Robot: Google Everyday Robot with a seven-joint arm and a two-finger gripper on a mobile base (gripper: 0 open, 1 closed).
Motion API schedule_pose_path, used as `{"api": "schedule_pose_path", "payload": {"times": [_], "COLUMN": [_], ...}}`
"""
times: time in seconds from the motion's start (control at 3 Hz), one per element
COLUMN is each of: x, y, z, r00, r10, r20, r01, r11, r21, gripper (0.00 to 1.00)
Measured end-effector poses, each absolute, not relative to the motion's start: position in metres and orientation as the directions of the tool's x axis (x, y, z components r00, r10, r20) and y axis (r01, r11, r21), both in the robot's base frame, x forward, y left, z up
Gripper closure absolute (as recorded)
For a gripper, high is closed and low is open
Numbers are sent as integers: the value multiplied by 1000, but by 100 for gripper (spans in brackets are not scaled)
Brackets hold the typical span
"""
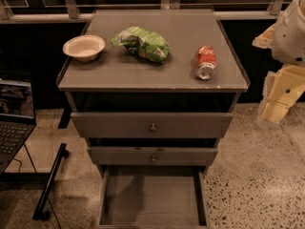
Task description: Place green rice chip bag into bottom drawer
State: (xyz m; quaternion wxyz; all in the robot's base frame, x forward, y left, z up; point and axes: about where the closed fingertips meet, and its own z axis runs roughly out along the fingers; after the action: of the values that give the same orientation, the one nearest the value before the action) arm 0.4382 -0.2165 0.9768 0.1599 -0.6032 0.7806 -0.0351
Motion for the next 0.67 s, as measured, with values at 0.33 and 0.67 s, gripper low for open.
{"api": "schedule_pose_path", "payload": {"times": [0.33,0.67], "x": [439,456], "y": [-216,-216], "z": [978,977], "r00": [-218,-200], "r10": [-953,-941], "r20": [-211,-274], "r01": [-929,-925], "r11": [268,273], "r21": [-253,-264], "gripper": [0,0]}}
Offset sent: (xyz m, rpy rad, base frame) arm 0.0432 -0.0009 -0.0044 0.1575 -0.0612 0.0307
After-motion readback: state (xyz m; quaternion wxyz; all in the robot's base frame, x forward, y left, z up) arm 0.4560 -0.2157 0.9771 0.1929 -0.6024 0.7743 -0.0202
